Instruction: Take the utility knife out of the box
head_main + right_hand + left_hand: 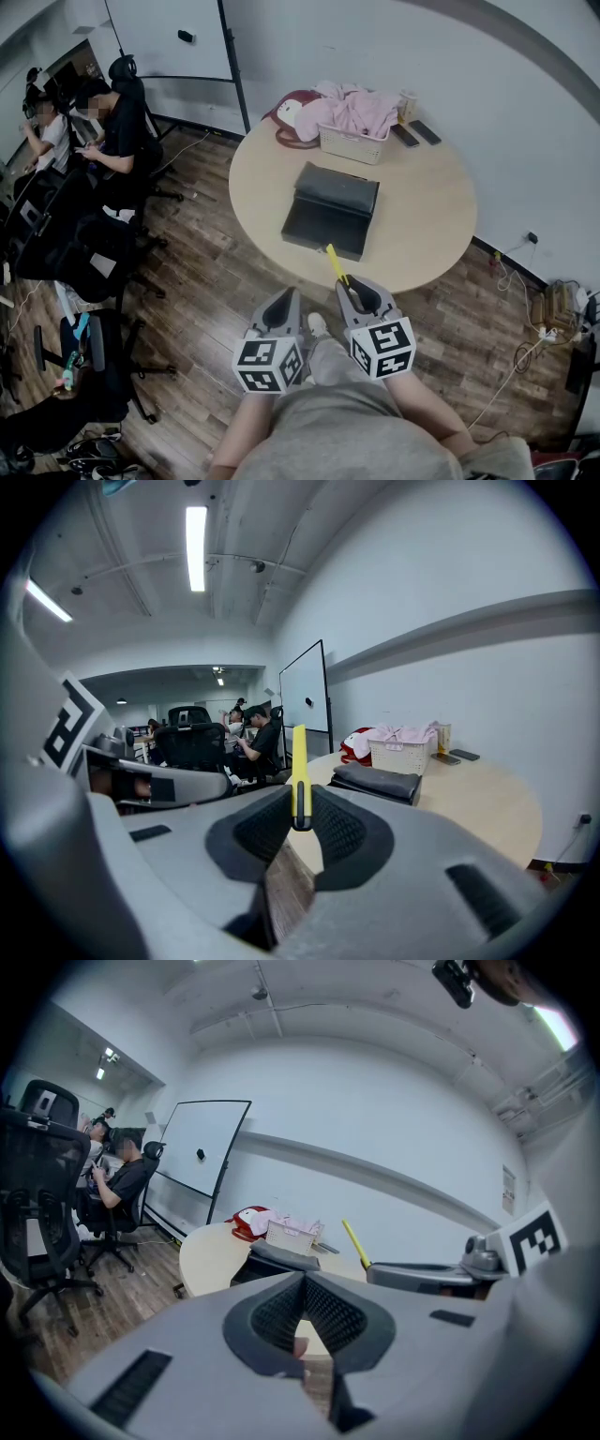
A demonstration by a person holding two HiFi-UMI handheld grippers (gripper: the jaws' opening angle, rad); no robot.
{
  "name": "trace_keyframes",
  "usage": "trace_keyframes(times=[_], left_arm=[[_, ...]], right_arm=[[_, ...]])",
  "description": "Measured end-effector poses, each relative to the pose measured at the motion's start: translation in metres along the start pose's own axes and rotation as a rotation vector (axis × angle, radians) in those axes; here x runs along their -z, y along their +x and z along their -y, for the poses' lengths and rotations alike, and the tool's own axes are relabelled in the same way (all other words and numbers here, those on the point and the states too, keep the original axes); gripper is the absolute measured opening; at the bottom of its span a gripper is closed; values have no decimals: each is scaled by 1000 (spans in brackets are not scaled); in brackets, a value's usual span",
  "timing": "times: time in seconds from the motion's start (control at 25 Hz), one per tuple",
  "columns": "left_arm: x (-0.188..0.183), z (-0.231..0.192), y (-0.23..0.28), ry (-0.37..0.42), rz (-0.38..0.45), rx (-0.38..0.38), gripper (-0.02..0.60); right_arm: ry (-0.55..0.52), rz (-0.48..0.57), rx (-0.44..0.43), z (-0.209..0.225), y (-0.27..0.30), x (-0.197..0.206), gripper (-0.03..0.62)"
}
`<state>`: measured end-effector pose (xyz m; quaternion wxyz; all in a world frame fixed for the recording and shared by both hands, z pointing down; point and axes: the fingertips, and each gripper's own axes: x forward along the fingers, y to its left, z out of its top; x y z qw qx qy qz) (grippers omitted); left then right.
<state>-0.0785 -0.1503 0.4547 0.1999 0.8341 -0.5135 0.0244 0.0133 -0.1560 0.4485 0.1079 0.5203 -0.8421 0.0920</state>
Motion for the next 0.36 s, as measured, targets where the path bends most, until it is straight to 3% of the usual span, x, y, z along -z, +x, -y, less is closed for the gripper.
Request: trace_keyframes(times=[0.36], left_arm=[[0, -3, 4, -9, -5, 1, 3]], right_arm=[[-14, 1, -3, 0, 5, -4, 55]])
